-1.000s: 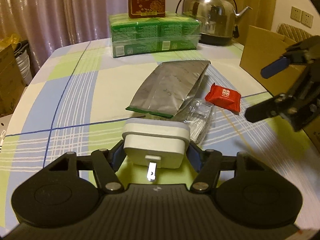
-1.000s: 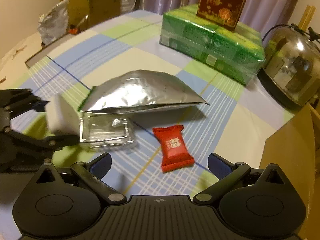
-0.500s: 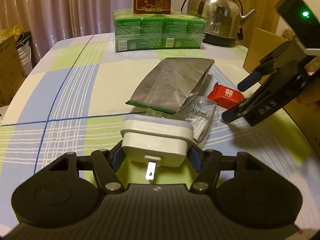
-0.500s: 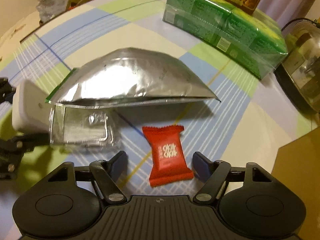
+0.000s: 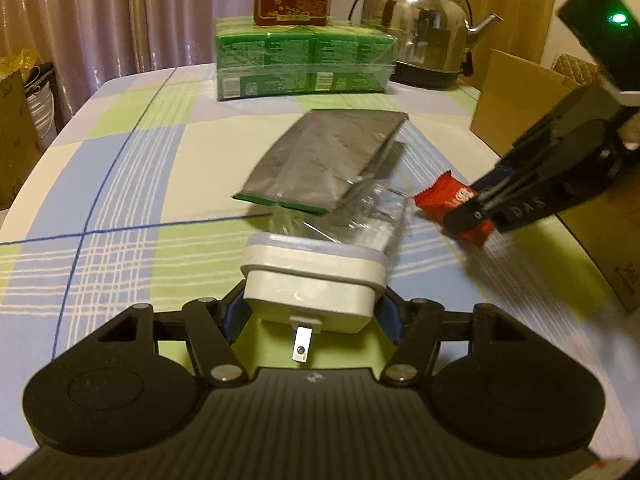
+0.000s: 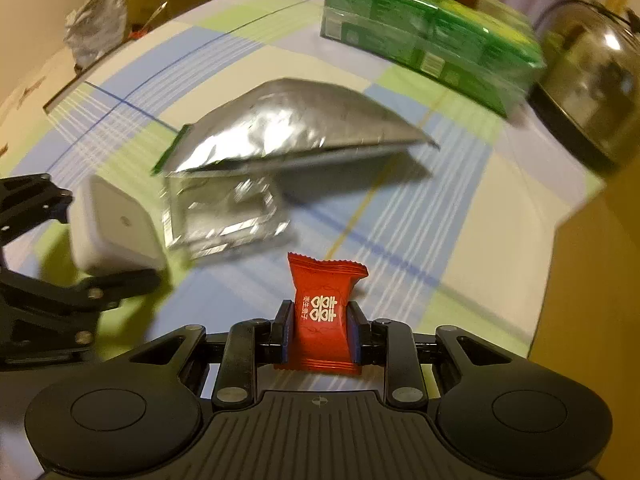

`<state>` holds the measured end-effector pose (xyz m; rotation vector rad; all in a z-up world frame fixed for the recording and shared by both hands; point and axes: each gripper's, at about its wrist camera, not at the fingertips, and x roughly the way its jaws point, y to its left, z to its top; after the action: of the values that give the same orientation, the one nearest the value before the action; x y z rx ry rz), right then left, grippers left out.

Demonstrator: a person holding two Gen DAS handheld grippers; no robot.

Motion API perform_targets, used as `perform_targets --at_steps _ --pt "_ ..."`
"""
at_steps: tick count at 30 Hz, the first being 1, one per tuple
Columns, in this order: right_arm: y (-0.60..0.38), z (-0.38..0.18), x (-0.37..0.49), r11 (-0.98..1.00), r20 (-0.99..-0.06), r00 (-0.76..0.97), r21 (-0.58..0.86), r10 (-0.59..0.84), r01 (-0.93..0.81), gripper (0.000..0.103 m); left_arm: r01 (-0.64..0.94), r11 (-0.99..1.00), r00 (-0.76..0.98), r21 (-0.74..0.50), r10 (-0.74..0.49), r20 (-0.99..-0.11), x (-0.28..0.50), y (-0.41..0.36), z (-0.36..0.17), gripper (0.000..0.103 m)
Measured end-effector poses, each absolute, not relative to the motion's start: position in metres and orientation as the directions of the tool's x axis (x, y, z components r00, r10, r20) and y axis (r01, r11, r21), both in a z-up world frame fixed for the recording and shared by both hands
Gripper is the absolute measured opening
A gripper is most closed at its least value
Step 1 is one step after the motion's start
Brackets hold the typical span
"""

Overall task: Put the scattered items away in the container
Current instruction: 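Grasp the white plug adapter with the left gripper while the right grasps the red candy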

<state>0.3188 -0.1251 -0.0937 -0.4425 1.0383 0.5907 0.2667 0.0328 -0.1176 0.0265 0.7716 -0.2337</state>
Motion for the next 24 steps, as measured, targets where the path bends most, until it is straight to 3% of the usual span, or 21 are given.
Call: perform_targets --at_steps 6,12,16,19,24 --pt "-0.145 -0.091 0.269 0.820 -0.885 0.383 -0.002 0.265 -0.572 0.024 0.257 0.964 0.671 -0.066 -0.227 -0.706 0.240 0.020 -0.114 0.060" --pt "-0.156 -0.088 0.243 0.847 -0.857 0.455 -0.043 0.242 -0.530 0.024 0.336 0.939 0.647 -0.078 -0.290 -0.705 0.220 0.005 -0.115 0.061" --pt "-0.166 -0.090 0.235 0.868 -0.845 0.468 -0.008 0.260 -0.497 0.024 0.337 0.940 0.664 -0.049 -0.274 -0.696 0.219 0.000 -0.119 0.082" --pt "-0.170 -0.091 0.232 0.877 -0.829 0.487 0.009 0.276 -0.481 0.024 0.341 0.939 0.666 -0.049 -0.278 -0.692 0.220 -0.001 -0.121 0.082" --pt "-0.174 -0.095 0.227 0.874 -0.813 0.507 0.003 0.285 -0.485 0.024 0.371 0.927 0.678 -0.054 -0.310 -0.667 0.220 -0.004 -0.117 0.071"
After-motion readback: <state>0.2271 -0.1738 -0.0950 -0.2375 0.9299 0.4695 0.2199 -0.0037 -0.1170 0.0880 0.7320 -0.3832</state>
